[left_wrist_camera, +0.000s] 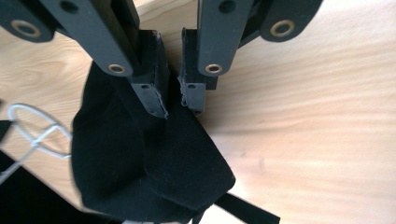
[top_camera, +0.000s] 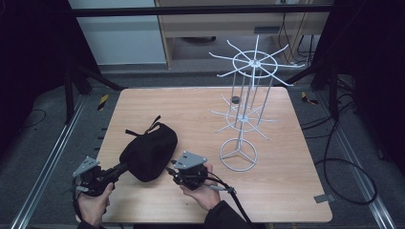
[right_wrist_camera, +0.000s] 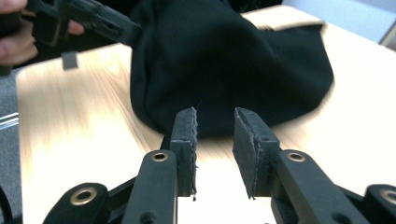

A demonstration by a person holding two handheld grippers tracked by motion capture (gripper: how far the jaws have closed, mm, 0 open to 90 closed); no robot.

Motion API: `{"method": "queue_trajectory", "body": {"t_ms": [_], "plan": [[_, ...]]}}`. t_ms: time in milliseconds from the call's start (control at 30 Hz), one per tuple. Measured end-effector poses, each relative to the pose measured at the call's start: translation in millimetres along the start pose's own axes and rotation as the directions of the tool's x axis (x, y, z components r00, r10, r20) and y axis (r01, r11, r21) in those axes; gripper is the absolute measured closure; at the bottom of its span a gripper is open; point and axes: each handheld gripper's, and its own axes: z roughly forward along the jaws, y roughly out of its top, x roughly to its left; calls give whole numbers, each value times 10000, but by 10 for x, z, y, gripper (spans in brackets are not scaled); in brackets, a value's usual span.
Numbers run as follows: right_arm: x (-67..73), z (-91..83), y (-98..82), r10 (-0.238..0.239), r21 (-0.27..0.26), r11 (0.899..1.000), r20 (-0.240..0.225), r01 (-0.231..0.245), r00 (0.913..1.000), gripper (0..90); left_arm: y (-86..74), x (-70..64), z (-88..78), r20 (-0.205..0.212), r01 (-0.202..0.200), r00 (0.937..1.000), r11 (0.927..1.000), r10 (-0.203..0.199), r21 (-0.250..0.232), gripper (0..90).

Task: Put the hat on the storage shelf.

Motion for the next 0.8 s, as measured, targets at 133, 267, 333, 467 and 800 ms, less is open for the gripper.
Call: {"method": "queue_trajectory", "body": {"t_ms": [133,267,333,467,800], "plan": [[-103,-111,-155,141,201,9997,98,-143,9999,680,-38,56,38,-420,-45,9991,9990,64,449,804],[-176,-223,-289,383,172,9991,141,-386,9992,667,-85,68,92,-772,-74,9969,9935,162,1136,825],[-202,-264,-332,341,316,9989,240,-349,9991,657,-105,70,100,-902,7,9958,9896,124,1438,813],[-237,-365,-413,345,304,9989,348,-355,9988,644,-115,52,72,-1129,33,9935,9896,131,1437,787],[-450,-847,-718,1108,-206,9938,1061,-1092,9882,548,205,-116,73,-1549,-1256,9794,9914,1296,355,544]]}}
